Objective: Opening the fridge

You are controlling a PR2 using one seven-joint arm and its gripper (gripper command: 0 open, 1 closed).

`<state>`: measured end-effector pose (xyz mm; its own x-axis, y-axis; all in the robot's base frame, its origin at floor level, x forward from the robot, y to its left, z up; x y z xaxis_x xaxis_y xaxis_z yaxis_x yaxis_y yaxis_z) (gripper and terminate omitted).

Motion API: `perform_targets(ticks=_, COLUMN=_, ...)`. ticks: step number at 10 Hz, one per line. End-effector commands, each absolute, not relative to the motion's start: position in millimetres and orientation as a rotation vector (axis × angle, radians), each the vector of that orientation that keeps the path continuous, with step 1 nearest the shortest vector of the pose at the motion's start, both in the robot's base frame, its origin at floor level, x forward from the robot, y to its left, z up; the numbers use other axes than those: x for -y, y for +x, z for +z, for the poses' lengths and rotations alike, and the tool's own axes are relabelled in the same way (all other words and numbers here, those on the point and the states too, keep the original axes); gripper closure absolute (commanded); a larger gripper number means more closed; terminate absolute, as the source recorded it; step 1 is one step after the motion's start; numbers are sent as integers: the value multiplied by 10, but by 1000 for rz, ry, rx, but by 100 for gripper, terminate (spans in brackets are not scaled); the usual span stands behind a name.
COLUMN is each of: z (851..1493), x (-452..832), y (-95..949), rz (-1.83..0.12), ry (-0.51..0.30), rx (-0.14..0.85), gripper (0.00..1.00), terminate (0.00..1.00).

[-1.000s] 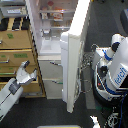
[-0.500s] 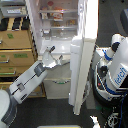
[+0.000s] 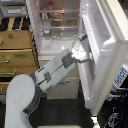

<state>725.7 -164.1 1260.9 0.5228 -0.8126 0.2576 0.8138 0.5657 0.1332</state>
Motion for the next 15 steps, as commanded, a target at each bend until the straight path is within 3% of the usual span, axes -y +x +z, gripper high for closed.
perform_targets(ticks=1, z=14583, x=4894, y=3511, rz=-1589, ry=-176, rx=543, gripper=0, terminate=0)
perform_targets(ticks=2, z=13975, x=3982, y=4404, rz=-1478, ry=-167, rx=514, gripper=0, terminate=0)
perform_targets(ticks=7, z=11896, x=454, y=5657, rz=-1127, ry=-237, rx=400, gripper=0, terminate=0)
perform_targets(ticks=8, z=11144, x=-989, y=5746, rz=-939, ry=-256, rx=401, gripper=0, terminate=0)
perform_targets(ticks=13, z=10215, x=-2871, y=5448, rz=-595, ry=-282, rx=441, gripper=0, terminate=0)
perform_targets(ticks=14, z=9978, x=-3400, y=5423, rz=-498, ry=-332, rx=481, gripper=0, terminate=0)
perform_targets(ticks=15, z=9989, x=-3417, y=5435, rz=-521, ry=-349, rx=495, gripper=0, terminate=0)
